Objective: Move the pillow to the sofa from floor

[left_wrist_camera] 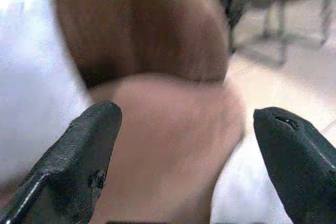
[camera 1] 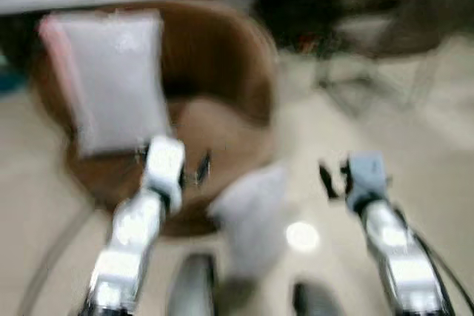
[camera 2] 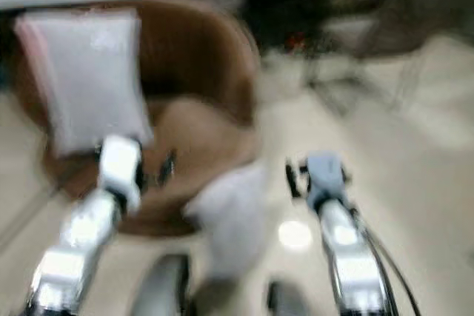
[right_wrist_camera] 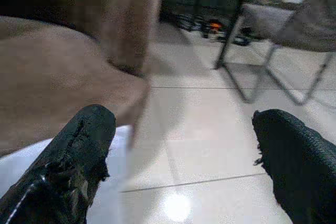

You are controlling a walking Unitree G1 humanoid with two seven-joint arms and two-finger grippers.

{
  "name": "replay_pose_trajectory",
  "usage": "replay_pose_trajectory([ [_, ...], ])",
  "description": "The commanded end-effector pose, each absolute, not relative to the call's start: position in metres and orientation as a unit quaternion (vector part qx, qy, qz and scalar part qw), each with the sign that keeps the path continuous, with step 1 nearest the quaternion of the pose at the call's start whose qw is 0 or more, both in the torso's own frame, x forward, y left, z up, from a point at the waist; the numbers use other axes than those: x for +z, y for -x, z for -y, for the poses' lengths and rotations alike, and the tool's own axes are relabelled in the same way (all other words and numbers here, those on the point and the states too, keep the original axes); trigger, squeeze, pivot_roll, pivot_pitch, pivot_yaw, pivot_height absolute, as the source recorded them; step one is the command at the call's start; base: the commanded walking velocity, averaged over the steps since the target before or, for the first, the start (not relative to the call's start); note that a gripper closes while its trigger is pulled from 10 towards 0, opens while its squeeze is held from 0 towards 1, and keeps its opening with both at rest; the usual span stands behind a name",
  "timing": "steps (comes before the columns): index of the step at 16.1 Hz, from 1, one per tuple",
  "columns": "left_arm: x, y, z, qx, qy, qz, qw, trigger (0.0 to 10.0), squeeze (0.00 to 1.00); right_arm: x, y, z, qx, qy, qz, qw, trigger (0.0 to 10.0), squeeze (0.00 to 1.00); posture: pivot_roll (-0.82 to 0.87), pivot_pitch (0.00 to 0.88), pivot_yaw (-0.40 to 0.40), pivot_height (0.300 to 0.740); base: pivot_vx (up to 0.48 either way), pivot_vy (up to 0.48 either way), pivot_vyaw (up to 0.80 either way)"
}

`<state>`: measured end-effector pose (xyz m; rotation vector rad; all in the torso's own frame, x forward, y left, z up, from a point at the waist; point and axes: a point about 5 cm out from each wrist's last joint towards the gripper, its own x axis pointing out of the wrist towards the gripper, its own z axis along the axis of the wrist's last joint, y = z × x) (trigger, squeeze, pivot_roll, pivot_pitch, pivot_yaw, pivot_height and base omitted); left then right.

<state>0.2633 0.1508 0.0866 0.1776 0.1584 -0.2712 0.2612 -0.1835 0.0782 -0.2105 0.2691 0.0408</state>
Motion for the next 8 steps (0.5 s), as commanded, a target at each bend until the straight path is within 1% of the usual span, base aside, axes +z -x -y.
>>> replay_pose_trajectory([
  [1,0.1008,-0.272,-0.157,-0.119,-0.101,-0.054,0.986,10.0,0.46,0.0793,-0.2631,0.1759,0.033,0.103,-0.132,0.985,10.0,0.0,0.03,0.0,0.05,0.615,0.251,0.0,0.0],
  [8,0.1015,-0.2733,-0.156,-0.124,-0.099,-0.052,0.986,10.0,0.47,0.079,-0.2652,0.175,0.034,0.105,-0.131,0.985,10.0,0.0,0.04,0.0,0.051,0.615,0.321,0.0,0.0],
])
